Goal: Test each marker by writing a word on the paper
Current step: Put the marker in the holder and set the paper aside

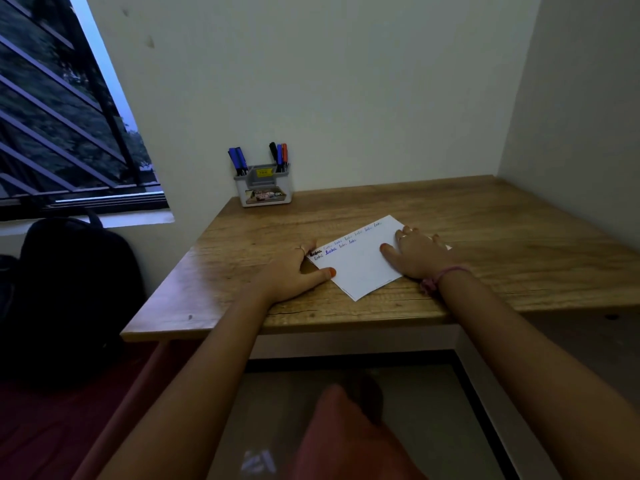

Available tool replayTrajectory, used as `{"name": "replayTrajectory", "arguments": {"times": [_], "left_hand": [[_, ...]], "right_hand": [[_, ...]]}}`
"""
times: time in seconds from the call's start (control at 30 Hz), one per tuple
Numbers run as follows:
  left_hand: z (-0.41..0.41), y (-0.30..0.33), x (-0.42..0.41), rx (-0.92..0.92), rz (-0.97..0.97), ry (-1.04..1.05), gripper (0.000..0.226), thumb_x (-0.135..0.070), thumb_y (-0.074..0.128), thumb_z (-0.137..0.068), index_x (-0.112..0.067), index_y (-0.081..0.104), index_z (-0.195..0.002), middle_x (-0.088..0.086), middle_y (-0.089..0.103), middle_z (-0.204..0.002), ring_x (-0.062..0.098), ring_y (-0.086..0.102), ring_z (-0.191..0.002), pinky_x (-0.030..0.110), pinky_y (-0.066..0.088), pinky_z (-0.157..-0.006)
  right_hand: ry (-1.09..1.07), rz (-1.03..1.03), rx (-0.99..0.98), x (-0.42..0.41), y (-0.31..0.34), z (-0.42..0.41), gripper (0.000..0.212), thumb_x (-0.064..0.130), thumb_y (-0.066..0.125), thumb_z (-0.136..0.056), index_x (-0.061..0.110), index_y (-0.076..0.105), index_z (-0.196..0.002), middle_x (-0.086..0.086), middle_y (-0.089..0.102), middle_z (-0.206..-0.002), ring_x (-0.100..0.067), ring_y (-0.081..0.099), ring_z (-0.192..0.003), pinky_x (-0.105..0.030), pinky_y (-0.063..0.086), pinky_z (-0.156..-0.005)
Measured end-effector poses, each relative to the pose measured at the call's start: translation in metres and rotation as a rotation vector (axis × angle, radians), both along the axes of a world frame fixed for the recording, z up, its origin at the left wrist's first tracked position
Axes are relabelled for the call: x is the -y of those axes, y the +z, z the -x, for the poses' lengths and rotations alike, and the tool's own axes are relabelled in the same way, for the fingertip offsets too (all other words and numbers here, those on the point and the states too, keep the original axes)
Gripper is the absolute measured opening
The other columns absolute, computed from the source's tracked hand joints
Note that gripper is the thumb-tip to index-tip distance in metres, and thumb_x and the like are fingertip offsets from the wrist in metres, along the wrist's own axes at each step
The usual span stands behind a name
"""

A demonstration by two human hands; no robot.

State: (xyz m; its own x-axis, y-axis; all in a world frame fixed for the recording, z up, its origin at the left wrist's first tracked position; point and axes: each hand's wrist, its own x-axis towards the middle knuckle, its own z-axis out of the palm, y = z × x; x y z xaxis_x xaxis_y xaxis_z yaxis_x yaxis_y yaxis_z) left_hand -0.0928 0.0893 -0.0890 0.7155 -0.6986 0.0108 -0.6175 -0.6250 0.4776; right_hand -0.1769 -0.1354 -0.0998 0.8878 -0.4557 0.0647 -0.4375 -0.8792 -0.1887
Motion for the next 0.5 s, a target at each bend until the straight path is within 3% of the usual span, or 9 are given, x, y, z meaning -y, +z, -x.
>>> {"name": "replayTrajectory", "arguments": {"times": [0.37,0.5], "left_hand": [[-0.017,-0.005,0.003,-0.073,0.066,-0.040,0.087,-0.055,0.059,-0.082,-0.024,0.012,-0.149,-0.008,0.033,-0.150,0.015,0.036,-0.133,0.026,0.030,-0.099],[-0.030,-0.004,0.006,-0.142,0.041,-0.083,0.093,-0.058,0.061,-0.078,-0.027,0.009,-0.149,-0.012,0.030,-0.150,0.013,0.033,-0.135,0.030,0.029,-0.105]], "right_hand": [[-0.006,-0.009,0.000,-0.003,0.002,-0.001,0.060,0.045,0.026,-0.097,0.007,0.028,-0.143,-0.010,0.023,-0.155,-0.024,0.020,-0.143,-0.051,0.008,-0.116],[-0.006,-0.023,-0.004,-0.002,0.001,-0.003,0.059,0.044,0.025,-0.098,0.007,0.025,-0.144,-0.009,0.019,-0.156,-0.022,0.015,-0.144,-0.050,0.005,-0.116]]}}
